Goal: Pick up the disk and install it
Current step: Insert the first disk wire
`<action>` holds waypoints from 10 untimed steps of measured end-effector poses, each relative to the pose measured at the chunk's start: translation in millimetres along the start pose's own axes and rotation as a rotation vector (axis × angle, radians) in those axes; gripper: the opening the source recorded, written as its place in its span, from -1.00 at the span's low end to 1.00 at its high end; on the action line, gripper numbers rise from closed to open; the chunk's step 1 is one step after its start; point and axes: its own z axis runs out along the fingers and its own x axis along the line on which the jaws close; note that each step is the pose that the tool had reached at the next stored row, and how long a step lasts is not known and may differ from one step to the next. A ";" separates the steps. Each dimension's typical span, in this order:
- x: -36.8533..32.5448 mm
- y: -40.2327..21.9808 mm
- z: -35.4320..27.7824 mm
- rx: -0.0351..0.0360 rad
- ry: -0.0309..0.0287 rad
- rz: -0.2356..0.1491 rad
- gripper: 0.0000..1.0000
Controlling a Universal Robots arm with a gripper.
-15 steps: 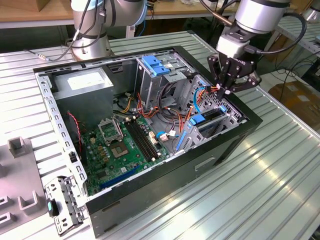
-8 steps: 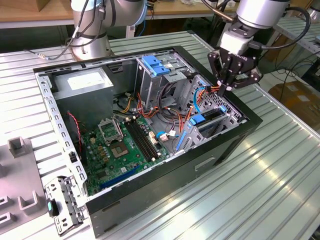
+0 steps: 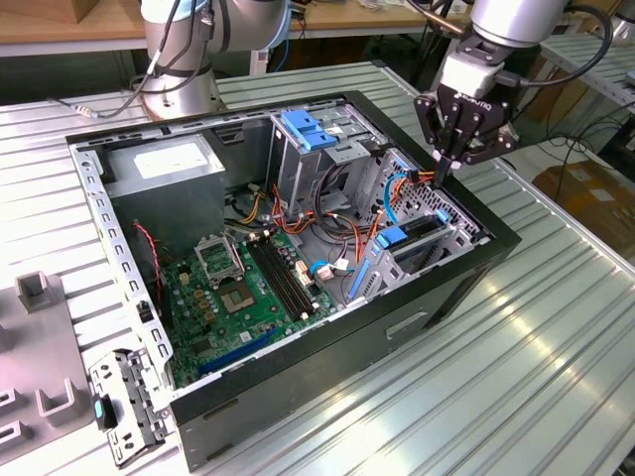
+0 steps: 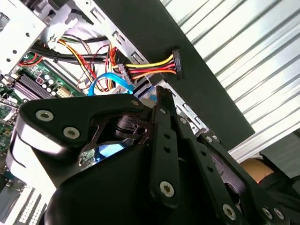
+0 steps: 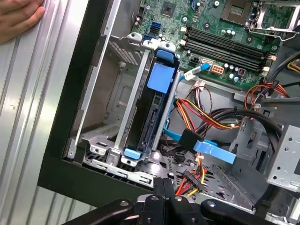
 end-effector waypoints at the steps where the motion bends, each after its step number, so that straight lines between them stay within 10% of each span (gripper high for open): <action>1: -0.4 -0.9 0.0 0.0004 -0.0002 -0.004 -0.79; 10: -0.1 -1.9 0.2 0.0242 -0.0067 -0.215 -0.79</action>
